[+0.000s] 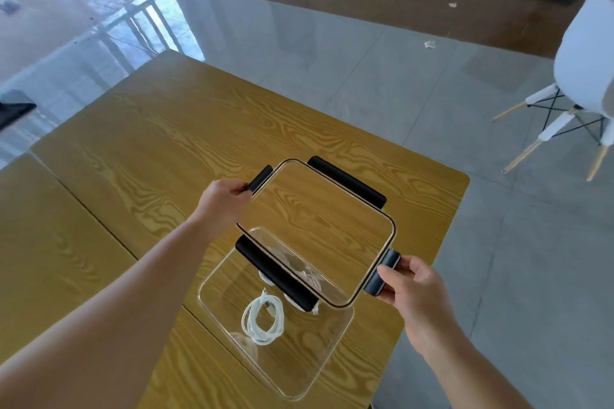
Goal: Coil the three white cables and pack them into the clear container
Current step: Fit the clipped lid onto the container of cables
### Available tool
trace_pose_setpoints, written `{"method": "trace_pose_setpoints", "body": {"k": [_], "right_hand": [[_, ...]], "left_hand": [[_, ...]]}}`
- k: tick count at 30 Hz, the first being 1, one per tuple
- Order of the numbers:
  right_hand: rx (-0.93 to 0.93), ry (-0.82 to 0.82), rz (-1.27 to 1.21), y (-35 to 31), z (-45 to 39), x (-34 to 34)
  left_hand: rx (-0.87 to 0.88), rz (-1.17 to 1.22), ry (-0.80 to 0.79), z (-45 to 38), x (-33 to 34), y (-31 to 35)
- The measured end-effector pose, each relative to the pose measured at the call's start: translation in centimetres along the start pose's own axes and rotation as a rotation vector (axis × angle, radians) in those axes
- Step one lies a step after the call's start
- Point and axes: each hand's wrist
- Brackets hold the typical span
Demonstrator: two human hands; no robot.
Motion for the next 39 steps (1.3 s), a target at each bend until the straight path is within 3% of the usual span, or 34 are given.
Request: {"method": "trace_pose_setpoints", "body": {"k": [18,39], "right_hand": [[0.104,-0.108,0.131,6.5,7.6,3.7],[0.091,-0.124,0.128,9.7,7.5,4.8]], "left_hand": [[-0.083,0.043,0.038,6.6,-3.4,-8.4],[-0.141,0.05,0.103,6.8,-2.5,-11.6]]}}
Point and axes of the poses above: each hand's wrist, its own z-axis away from the middle knuckle, its own x-axis out of the palm, y = z × x, and after that the axes turned 14 degrees about z, right-handed
